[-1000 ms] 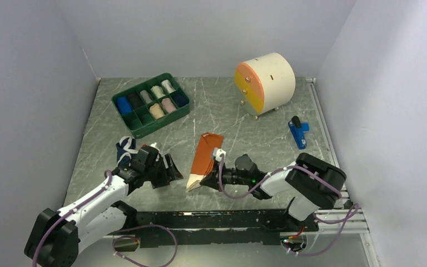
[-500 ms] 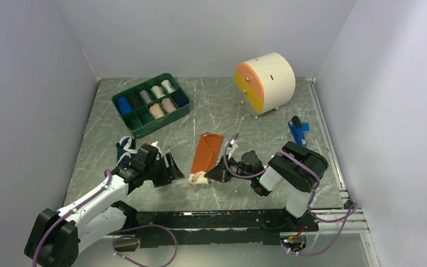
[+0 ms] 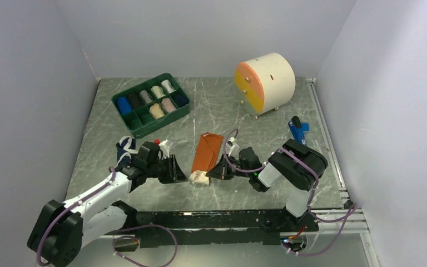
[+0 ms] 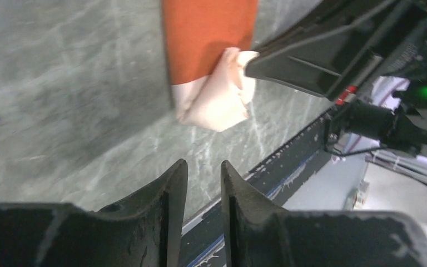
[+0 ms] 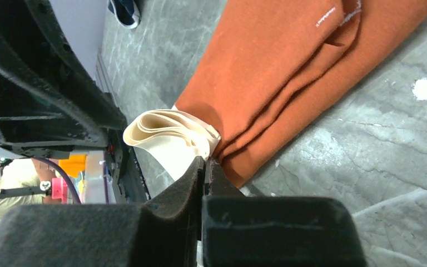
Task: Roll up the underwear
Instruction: Roll the underwear to the center of the board.
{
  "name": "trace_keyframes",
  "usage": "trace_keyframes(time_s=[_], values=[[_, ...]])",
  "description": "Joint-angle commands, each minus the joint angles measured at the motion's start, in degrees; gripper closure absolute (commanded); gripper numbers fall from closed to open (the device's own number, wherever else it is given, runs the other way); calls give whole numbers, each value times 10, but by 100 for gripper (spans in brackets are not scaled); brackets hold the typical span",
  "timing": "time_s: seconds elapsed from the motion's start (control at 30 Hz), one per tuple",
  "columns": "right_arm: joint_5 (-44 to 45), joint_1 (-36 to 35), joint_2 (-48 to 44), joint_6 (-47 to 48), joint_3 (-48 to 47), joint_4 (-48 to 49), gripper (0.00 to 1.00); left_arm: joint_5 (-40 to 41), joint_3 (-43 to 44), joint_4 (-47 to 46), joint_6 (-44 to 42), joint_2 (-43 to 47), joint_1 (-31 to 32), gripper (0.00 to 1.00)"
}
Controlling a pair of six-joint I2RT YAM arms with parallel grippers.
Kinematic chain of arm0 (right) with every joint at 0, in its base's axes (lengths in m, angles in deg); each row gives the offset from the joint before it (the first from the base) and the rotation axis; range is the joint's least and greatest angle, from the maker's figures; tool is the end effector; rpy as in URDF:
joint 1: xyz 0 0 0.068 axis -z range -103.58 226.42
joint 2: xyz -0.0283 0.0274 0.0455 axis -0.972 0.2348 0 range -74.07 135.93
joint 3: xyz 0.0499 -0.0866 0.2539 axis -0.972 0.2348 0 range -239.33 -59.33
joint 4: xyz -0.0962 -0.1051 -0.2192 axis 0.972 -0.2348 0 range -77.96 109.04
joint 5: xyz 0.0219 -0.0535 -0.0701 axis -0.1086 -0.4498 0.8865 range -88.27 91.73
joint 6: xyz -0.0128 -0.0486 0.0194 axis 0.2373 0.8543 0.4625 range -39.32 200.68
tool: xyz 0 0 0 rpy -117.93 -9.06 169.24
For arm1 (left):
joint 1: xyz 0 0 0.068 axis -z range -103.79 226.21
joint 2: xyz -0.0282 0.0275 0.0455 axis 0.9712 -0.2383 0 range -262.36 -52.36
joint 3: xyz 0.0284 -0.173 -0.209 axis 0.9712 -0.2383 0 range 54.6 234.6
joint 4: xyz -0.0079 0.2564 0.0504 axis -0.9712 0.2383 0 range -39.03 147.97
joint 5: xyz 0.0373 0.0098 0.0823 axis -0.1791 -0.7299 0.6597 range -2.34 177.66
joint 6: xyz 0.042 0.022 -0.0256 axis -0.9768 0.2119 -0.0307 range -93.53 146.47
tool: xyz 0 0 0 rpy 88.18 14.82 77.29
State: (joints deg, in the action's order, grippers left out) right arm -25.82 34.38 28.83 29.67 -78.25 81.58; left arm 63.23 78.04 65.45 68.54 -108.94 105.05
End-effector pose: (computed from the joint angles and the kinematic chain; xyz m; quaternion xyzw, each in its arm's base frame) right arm 0.1839 0.1881 0.0950 -0.0710 0.8106 0.5323 0.2336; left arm 0.1543 -0.1017 0.1716 -0.0291 0.9140 -0.3656 0.1734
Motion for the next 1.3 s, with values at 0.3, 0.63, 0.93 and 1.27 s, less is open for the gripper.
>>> trace_keyframes(time_s=[0.3, 0.63, 0.93, 1.27], values=[[5, 5, 5, 0, -20, -37, 97, -151, -12, -224, 7, -90, 6, 64], [15, 7, -9, -5, -22, -64, 89, -93, 24, -254, 8, -196, 31, 70], [30, 7, -83, 42, -33, -168, 63, -34, 34, -246, 11, -220, 34, 72], [99, 4, -220, 122, -56, -325, 61, -26, 42, -234, 3, -227, 37, 72]])
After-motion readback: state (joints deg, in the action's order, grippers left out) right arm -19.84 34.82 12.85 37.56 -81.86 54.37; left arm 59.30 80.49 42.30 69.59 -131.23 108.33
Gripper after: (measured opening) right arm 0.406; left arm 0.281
